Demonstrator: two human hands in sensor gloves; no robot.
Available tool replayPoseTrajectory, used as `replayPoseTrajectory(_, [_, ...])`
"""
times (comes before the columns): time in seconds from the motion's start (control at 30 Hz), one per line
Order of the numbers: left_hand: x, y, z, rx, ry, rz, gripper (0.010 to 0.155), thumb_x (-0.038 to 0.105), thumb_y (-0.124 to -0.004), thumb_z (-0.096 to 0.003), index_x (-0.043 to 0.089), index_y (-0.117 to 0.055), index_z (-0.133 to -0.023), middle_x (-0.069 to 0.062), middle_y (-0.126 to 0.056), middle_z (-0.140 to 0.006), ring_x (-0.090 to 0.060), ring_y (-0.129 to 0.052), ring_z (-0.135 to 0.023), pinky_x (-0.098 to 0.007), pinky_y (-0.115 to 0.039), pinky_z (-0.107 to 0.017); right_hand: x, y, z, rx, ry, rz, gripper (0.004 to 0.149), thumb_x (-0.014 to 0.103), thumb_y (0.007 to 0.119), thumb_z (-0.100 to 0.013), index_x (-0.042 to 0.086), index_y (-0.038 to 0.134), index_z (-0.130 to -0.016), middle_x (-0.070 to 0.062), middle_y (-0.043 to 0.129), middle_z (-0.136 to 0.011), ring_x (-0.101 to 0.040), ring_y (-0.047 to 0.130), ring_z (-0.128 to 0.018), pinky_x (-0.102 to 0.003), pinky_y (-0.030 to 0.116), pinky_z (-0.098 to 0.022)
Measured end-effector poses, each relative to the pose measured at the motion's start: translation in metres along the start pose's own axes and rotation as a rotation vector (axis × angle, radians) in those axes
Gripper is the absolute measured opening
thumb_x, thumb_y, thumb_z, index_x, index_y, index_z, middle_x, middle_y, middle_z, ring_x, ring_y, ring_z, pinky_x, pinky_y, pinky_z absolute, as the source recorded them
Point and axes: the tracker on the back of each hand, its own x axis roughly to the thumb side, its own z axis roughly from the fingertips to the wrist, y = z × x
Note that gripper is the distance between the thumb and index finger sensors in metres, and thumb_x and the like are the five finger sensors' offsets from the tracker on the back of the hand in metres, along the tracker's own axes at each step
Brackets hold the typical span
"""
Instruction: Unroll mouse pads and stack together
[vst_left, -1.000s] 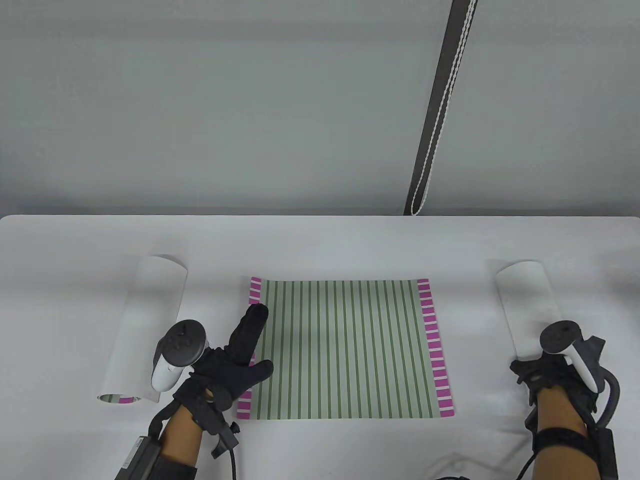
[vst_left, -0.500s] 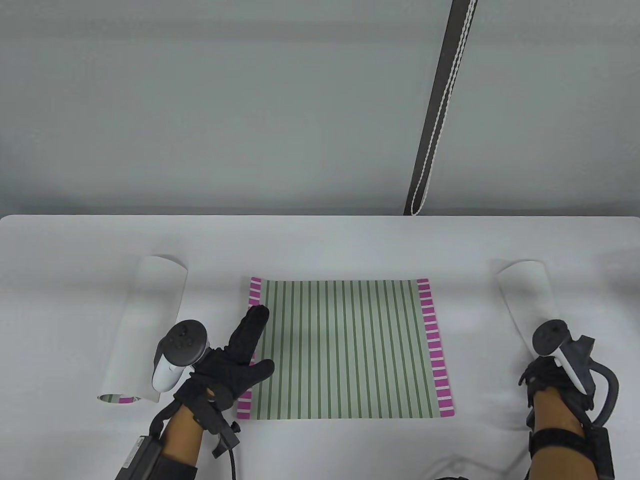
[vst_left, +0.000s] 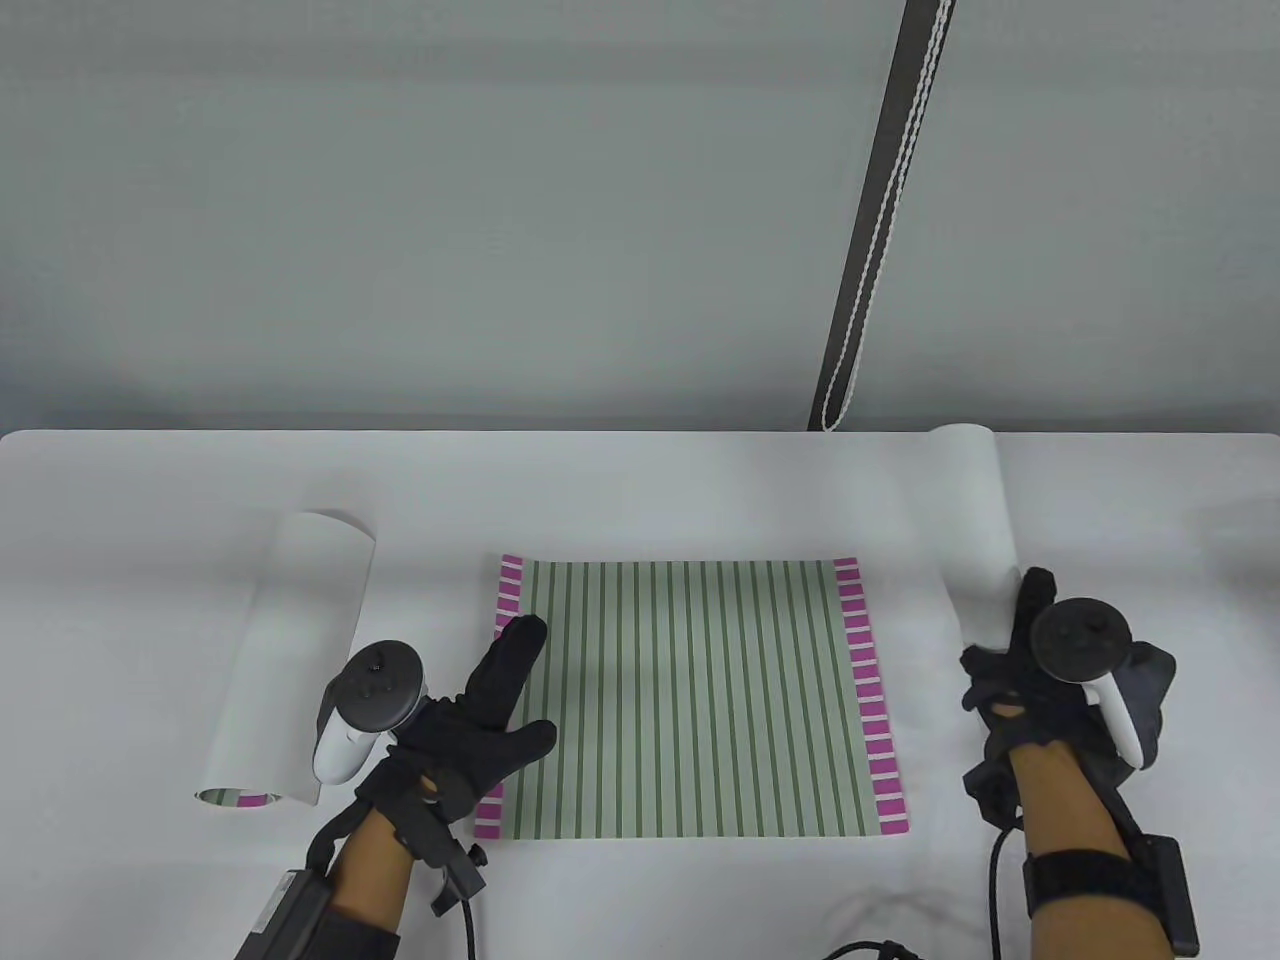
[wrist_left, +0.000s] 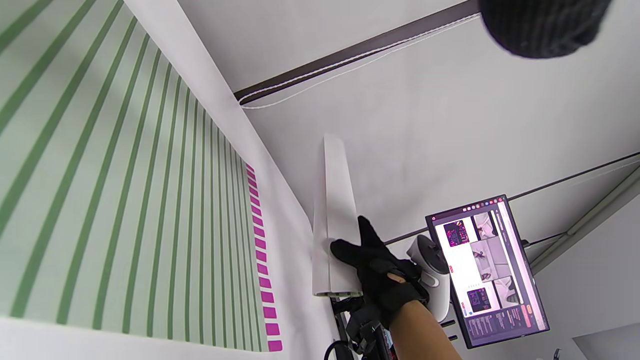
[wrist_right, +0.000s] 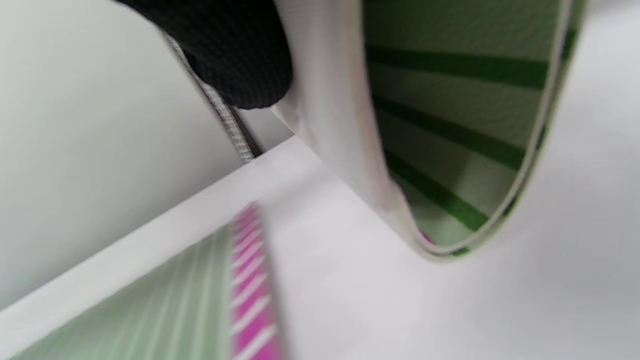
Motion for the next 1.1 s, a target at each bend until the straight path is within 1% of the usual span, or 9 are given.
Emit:
replayPoseTrajectory(0.13, [-0.003, -0.005, -0.004, 0.021, 0.021, 0.013, 0.102, 0.076, -0.069, -0.0383, 0.028, -0.014, -0.110, -0.013, -0.011, -0.117, -0.049, -0.019, -0.107, -0.074, -0.026, -0.068, 0.033, 0.015, 0.015, 0.053, -0.140, -0.130, 0.093, 0.028, 0.090, -0.050, 0.017, 0.019, -0.109, -0.026, 0.052, -0.105, -0.043, 0.086, -0.082, -0.052, 0.080, -0.054])
replayPoseTrajectory(0.2, [-0.006, -0.007, -0.006, 0.069, 0.043, 0.004, 0.101, 0.074, -0.070, -0.0383, 0.026, -0.019, -0.110, -0.014, -0.019, -0.117, -0.049, -0.027, -0.106, -0.072, -0.031, -0.069, 0.046, 0.028, 0.023, 0.087, -0.204, -0.213, 0.093, 0.028, 0.090, -0.050, 0.017, 0.019, -0.109, -0.026, 0.052, -0.105, -0.043, 0.086, -0.081, -0.052, 0.080, -0.054])
replayPoseTrajectory(0.4, [-0.019, -0.018, -0.014, 0.101, 0.102, 0.107, 0.094, 0.069, -0.071, -0.0406, 0.023, -0.028, -0.110, -0.015, -0.033, -0.116, -0.047, -0.042, -0.105, -0.068, -0.041, -0.070, 0.080, 0.066, 0.050, 0.226, -0.345, -0.426, 0.092, 0.027, 0.091, -0.049, 0.017, 0.021, -0.109, -0.027, 0.054, -0.104, -0.044, 0.087, -0.079, -0.053, 0.081, -0.052])
replayPoseTrajectory(0.57, [-0.026, -0.030, -0.021, 0.059, 0.133, 0.229, 0.092, 0.067, -0.071, -0.0420, 0.022, -0.029, -0.110, -0.014, -0.037, -0.115, -0.046, -0.047, -0.104, -0.066, -0.045, -0.070, 0.104, 0.087, 0.065, 0.388, -0.432, -0.582, 0.092, 0.028, 0.091, -0.049, 0.017, 0.022, -0.109, -0.028, 0.054, -0.103, -0.045, 0.087, -0.079, -0.053, 0.081, -0.052])
replayPoseTrajectory(0.73, [-0.028, -0.041, -0.029, 0.010, 0.139, 0.326, 0.094, 0.069, -0.070, -0.0429, 0.021, -0.024, -0.110, -0.014, -0.036, -0.115, -0.046, -0.047, -0.104, -0.066, -0.046, -0.071, 0.124, 0.109, 0.078, 0.597, -0.520, -0.724, 0.093, 0.030, 0.089, -0.051, 0.019, 0.018, -0.109, -0.029, 0.050, -0.104, -0.045, 0.085, -0.081, -0.053, 0.079, -0.053])
replayPoseTrajectory(0.9, [-0.027, -0.049, -0.037, -0.072, 0.087, 0.430, 0.101, 0.074, -0.067, -0.0432, 0.022, -0.011, -0.109, -0.015, -0.030, -0.116, -0.047, -0.042, -0.105, -0.066, -0.045, -0.071, 0.137, 0.132, 0.090, 0.800, -0.573, -0.799, 0.092, 0.032, 0.087, -0.053, 0.021, 0.015, -0.109, -0.030, 0.047, -0.105, -0.046, 0.082, -0.083, -0.054, 0.078, -0.055])
replayPoseTrajectory(0.93, [-0.027, -0.050, -0.038, -0.082, 0.094, 0.450, 0.104, 0.074, -0.066, -0.0436, 0.019, -0.006, -0.107, -0.015, -0.030, -0.116, -0.047, -0.042, -0.106, -0.066, -0.045, -0.071, 0.139, 0.135, 0.092, 0.836, -0.585, -0.802, 0.092, 0.034, 0.086, -0.054, 0.021, 0.013, -0.109, -0.030, 0.045, -0.106, -0.046, 0.081, -0.084, -0.054, 0.077, -0.056])
replayPoseTrajectory(1.0, [-0.028, -0.051, -0.039, -0.076, 0.071, 0.479, 0.102, 0.071, -0.065, -0.0449, 0.021, 0.000, -0.105, -0.008, -0.035, -0.117, -0.045, -0.043, -0.106, -0.065, -0.046, -0.072, 0.142, 0.140, 0.095, 0.863, -0.606, -0.817, 0.091, 0.038, 0.083, -0.056, 0.021, 0.011, -0.109, -0.031, 0.042, -0.106, -0.047, 0.078, -0.086, -0.054, 0.076, -0.057])
replayPoseTrajectory(1.1, [-0.029, -0.052, -0.039, -0.064, 0.074, 0.524, 0.101, 0.067, -0.066, -0.0461, 0.019, 0.001, -0.104, -0.006, -0.044, -0.113, -0.042, -0.045, -0.106, -0.064, -0.047, -0.073, 0.143, 0.144, 0.094, 0.870, -0.616, -0.783, 0.091, 0.043, 0.081, -0.058, 0.019, 0.009, -0.109, -0.032, 0.039, -0.107, -0.049, 0.074, -0.088, -0.057, 0.072, -0.058])
